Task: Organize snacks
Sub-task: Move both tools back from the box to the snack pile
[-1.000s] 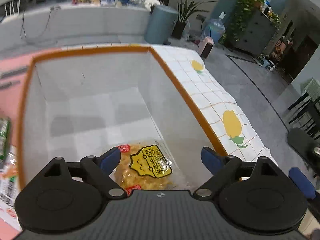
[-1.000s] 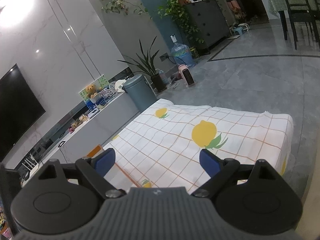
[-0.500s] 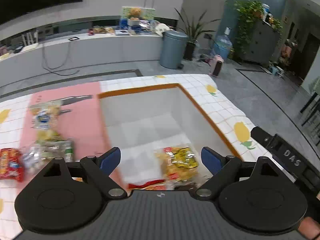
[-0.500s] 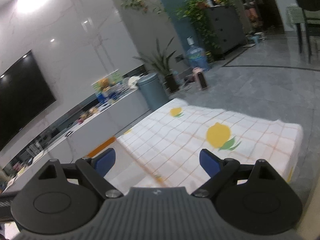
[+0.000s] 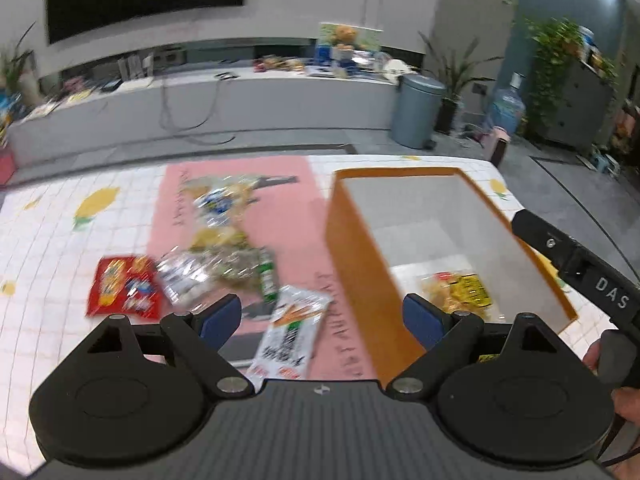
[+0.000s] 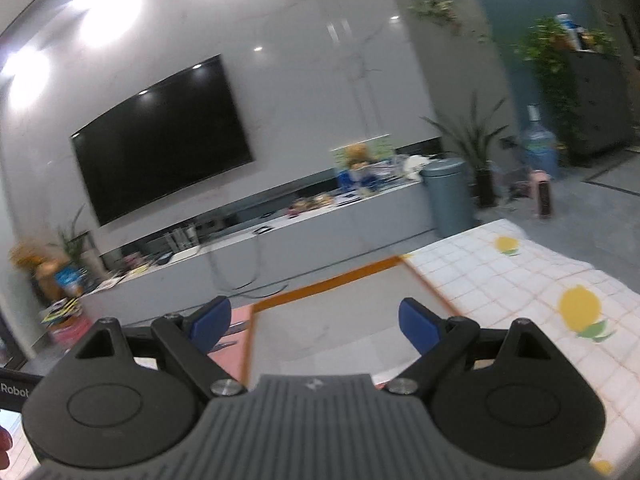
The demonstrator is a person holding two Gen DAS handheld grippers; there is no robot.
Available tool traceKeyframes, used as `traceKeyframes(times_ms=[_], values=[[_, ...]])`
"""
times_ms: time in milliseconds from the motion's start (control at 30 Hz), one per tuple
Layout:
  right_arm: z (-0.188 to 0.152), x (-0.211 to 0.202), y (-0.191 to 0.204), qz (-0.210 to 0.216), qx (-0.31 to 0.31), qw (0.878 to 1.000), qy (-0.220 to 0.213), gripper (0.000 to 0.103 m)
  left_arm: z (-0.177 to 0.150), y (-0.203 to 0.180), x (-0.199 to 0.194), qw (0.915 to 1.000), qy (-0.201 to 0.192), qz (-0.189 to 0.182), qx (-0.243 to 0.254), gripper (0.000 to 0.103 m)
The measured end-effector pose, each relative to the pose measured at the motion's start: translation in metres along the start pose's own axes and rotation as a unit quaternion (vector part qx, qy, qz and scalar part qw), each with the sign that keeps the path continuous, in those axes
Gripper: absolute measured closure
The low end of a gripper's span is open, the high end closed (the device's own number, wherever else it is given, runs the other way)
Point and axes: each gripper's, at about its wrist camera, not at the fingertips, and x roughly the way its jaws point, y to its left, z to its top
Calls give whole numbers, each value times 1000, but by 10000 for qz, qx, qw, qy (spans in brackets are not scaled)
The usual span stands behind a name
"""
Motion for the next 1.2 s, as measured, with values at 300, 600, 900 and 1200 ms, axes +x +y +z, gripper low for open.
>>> traceKeyframes(times_ms=[300, 600, 900, 1200], values=[[-27, 13, 46, 733, -807, 9940, 51, 15, -41, 64, 9, 9983, -76, 268, -514, 0], [-54, 31, 89, 1259, -1415, 9816, 234, 16, -60, 106, 29, 9951, -180, 407, -880, 0], [-95, 68, 139, 1039, -2265, 9632, 1005, 19, -56, 158, 45, 9917, -54, 645, -1107, 0], [-127, 111, 125, 590, -735, 9698, 2250, 19, -62, 174, 62, 9874, 258, 622, -1431, 0]])
